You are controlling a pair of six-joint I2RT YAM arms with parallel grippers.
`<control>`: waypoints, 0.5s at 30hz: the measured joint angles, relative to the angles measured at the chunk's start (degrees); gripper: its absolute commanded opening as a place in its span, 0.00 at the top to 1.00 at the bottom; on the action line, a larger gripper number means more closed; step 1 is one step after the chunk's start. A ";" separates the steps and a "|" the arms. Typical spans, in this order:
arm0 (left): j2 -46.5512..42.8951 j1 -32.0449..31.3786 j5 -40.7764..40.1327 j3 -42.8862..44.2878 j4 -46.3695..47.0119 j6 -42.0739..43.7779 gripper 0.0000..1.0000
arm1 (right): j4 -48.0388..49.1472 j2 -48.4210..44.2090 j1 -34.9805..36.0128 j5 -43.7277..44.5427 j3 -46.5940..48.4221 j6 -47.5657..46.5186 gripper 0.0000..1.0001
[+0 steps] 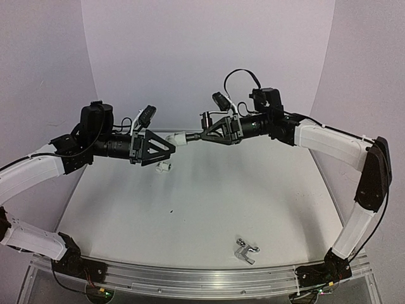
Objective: Install the water faucets
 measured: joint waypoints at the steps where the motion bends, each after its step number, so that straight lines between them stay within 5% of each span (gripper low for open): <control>1: -0.31 0.24 -0.43 -0.07 -0.40 -0.02 0.19 | -0.01 -0.26 0.01 -0.31 0.00 -0.12 1.00; 15: 1.06 1.17 1.97 -0.41 3.07 -2.57 0.30 | 0.42 -2.83 2.01 -3.71 -0.87 -0.32 1.00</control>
